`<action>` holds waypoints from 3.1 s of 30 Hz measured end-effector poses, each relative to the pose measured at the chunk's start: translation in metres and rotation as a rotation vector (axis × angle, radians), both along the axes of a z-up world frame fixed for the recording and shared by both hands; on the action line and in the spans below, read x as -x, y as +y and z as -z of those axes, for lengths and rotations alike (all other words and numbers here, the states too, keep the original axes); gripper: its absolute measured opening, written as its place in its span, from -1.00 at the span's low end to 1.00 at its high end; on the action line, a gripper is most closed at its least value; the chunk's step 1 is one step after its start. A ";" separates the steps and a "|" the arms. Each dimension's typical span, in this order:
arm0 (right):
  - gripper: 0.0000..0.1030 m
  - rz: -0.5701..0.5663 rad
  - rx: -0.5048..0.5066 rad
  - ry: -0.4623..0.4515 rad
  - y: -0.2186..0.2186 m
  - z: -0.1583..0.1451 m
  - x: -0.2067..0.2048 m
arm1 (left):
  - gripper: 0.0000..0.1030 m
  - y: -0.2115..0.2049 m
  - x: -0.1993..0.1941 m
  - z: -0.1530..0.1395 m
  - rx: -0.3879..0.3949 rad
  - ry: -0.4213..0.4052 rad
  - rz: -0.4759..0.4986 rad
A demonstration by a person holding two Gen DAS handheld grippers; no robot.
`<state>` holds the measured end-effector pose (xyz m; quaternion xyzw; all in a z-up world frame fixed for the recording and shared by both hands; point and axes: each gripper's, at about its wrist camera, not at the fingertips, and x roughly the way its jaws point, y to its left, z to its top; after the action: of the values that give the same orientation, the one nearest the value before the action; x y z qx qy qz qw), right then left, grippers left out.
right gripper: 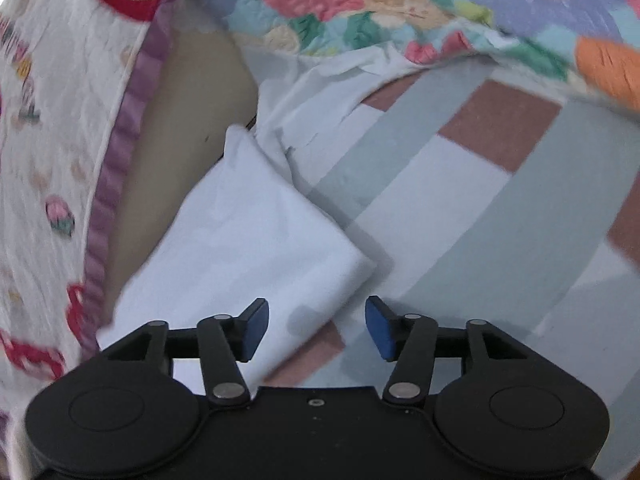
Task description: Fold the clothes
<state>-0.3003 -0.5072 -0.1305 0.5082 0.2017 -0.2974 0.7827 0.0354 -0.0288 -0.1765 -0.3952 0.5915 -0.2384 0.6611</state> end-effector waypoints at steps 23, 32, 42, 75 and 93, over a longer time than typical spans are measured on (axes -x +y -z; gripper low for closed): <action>-0.89 0.018 0.183 -0.012 -0.015 -0.015 -0.025 | -0.92 -0.055 0.046 -0.051 -0.542 -0.489 0.155; -0.72 0.052 0.133 -0.068 -0.015 0.000 -0.012 | -0.65 -0.012 0.019 -0.039 -0.411 -0.361 -0.008; -0.19 0.178 -0.070 -0.198 0.001 0.022 0.001 | -0.33 -0.026 -0.001 -0.037 -0.347 -0.377 -0.110; -0.87 0.002 0.065 -0.093 0.051 -0.027 0.057 | -0.73 0.029 0.014 -0.067 -0.538 -0.454 0.264; -0.85 0.015 0.048 -0.122 0.051 -0.022 0.060 | -0.67 -0.093 0.054 -0.111 -0.378 -0.792 0.658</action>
<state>-0.3606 -0.4560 -0.1088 0.5080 0.1426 -0.2763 0.8033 -0.0185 -0.1215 -0.0652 0.0564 0.4224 -0.4528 0.7832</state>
